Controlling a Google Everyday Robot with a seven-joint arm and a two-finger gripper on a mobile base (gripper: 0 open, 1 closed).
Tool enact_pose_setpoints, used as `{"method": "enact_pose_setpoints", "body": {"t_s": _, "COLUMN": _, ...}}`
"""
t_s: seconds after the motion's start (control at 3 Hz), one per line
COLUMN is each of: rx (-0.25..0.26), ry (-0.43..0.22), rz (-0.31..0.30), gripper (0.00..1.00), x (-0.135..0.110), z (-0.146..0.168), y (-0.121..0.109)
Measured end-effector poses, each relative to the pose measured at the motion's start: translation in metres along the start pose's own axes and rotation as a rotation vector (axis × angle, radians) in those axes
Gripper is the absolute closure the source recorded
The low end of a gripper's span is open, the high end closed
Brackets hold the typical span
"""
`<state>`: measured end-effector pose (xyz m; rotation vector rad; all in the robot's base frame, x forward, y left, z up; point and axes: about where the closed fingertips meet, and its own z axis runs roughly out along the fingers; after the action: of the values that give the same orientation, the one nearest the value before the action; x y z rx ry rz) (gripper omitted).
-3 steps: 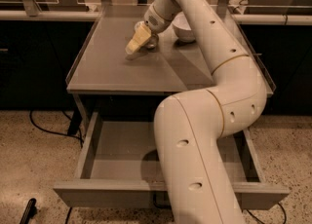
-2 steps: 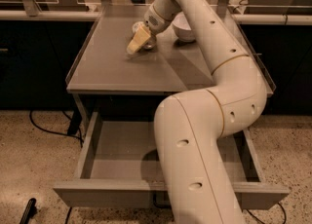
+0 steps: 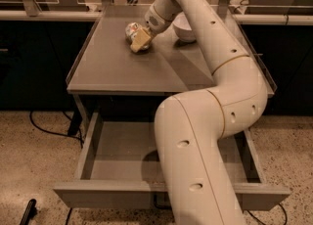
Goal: Place 7up can into top drawer
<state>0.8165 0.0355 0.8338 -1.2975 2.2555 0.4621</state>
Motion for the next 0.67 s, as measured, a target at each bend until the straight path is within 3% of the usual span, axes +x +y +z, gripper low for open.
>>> {"method": "enact_pose_setpoints", "body": {"t_s": 0.33, "rx": 0.000, "ry": 0.000, "rz": 0.000, "gripper": 0.89, "x": 0.0000, "z": 0.0000, "y": 0.0000}}
{"method": "enact_pose_setpoints", "body": {"t_s": 0.67, "rx": 0.000, "ry": 0.000, "rz": 0.000, "gripper": 1.00, "x": 0.0001, "z": 0.0001, "y": 0.0001}}
